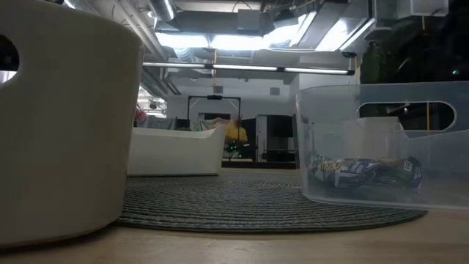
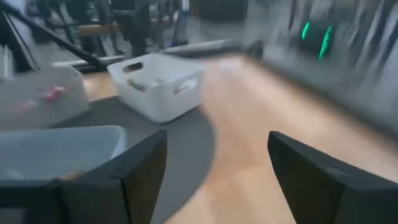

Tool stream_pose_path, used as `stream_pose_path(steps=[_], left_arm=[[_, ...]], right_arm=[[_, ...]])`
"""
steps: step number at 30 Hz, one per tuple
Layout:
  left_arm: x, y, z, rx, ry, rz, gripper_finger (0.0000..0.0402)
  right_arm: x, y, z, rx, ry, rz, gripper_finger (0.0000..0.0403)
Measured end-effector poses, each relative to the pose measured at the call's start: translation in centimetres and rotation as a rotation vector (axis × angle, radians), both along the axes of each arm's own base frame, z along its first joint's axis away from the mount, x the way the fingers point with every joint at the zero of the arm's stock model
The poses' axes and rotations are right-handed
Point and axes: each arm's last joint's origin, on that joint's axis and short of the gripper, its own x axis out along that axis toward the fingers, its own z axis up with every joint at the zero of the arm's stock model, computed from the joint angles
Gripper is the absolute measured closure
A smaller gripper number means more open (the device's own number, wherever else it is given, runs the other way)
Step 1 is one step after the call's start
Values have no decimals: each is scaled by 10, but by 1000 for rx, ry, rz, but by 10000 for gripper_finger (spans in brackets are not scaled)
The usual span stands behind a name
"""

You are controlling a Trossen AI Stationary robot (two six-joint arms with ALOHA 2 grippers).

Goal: Pick and place Granola Bars by type
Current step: Return to Home Position

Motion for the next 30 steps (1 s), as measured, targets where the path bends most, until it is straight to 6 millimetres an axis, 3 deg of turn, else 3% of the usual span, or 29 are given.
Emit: stream_pose_path(steps=[5,18,30], left_arm=[[0,0,0,0,0,0,182],[0,0,0,0,0,0,182],[0,0,0,0,0,0,182]], right_arm=[[-8,8,15,-304,-108,71,123],[-7,35,12,-280,-133,371,122],[-7,39,12,-249,-140,406,123]])
